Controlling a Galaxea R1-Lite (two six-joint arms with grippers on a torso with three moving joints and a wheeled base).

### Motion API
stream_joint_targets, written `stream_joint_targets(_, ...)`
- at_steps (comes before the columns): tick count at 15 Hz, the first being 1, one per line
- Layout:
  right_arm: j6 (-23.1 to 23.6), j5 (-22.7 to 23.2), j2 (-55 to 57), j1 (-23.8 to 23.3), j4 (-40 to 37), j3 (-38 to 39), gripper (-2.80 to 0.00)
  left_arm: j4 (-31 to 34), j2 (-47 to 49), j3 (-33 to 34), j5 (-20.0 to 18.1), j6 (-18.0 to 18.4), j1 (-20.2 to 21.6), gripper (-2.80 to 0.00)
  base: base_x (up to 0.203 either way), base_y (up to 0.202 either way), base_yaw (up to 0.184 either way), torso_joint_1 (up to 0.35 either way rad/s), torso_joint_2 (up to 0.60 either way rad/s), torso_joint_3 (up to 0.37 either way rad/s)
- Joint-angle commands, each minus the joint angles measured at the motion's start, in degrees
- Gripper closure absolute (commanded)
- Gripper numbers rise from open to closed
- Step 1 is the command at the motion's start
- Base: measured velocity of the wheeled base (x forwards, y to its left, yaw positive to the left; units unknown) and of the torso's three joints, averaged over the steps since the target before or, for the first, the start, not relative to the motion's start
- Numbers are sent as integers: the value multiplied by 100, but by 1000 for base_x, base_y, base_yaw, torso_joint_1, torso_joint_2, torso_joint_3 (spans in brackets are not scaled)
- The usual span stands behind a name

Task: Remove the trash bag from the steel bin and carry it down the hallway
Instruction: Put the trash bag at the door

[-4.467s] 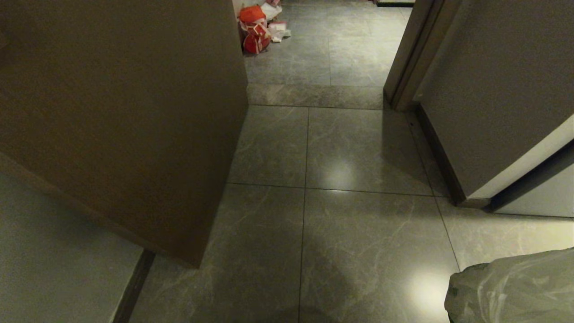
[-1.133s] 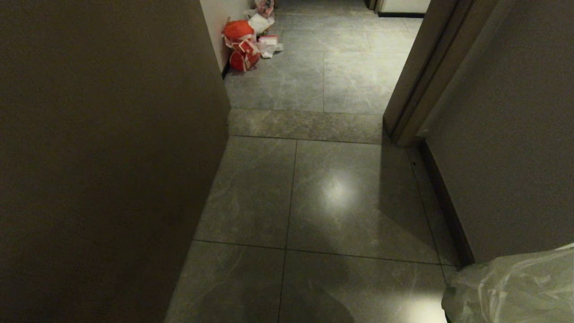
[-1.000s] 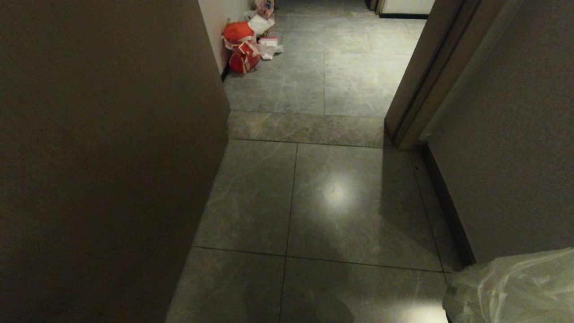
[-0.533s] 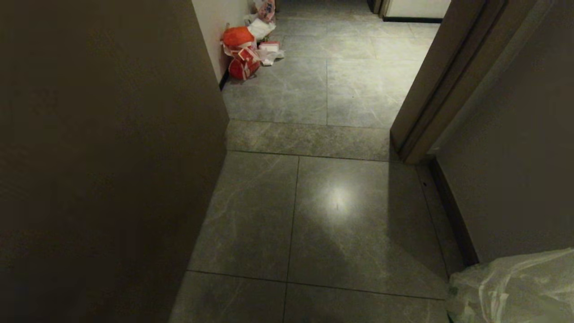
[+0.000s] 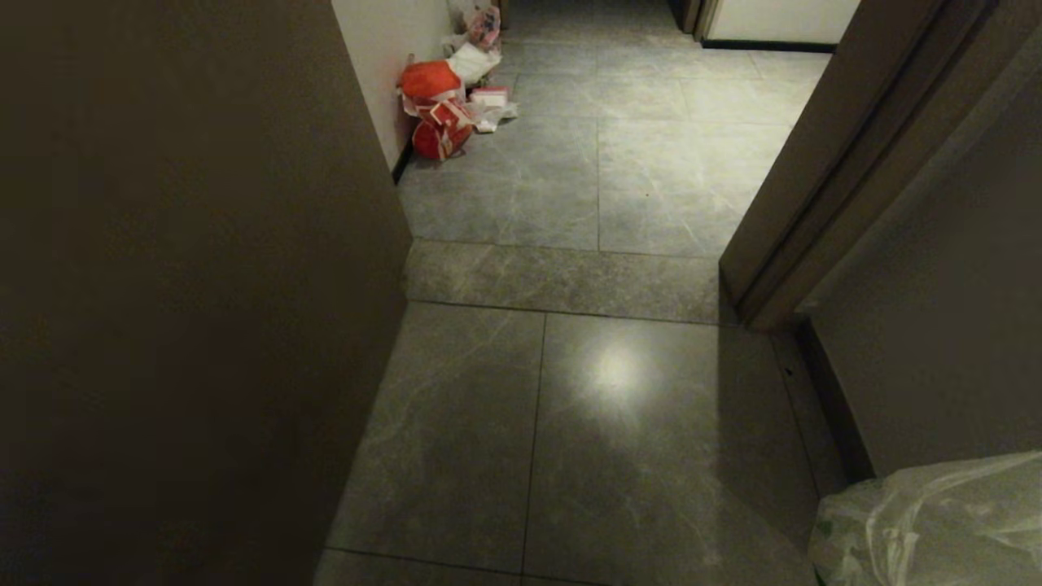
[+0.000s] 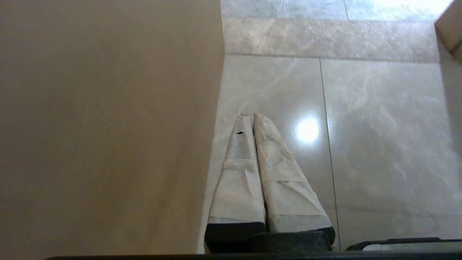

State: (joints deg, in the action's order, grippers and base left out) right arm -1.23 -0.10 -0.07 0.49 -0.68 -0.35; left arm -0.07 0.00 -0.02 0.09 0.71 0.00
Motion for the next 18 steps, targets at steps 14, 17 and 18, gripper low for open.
stream_joint_targets(14, 0, 1, 7, -5, -2, 0, 0, 11, 0, -4, -9, -6, 0, 0, 193, 0, 2, 3, 3, 2)
stream_joint_targets(17, 0, 1, 7, 4, 7, 0, 0, 16, -9, -6, -9, 0, 0, 0, 91, 0, 1, 3, 2, 1)
stream_joint_targets(18, 0, 1, 7, 3, 4, 0, 0, 22, 0, -2, -9, 0, 0, 0, 0, 0, 0, 0, 0, 0)
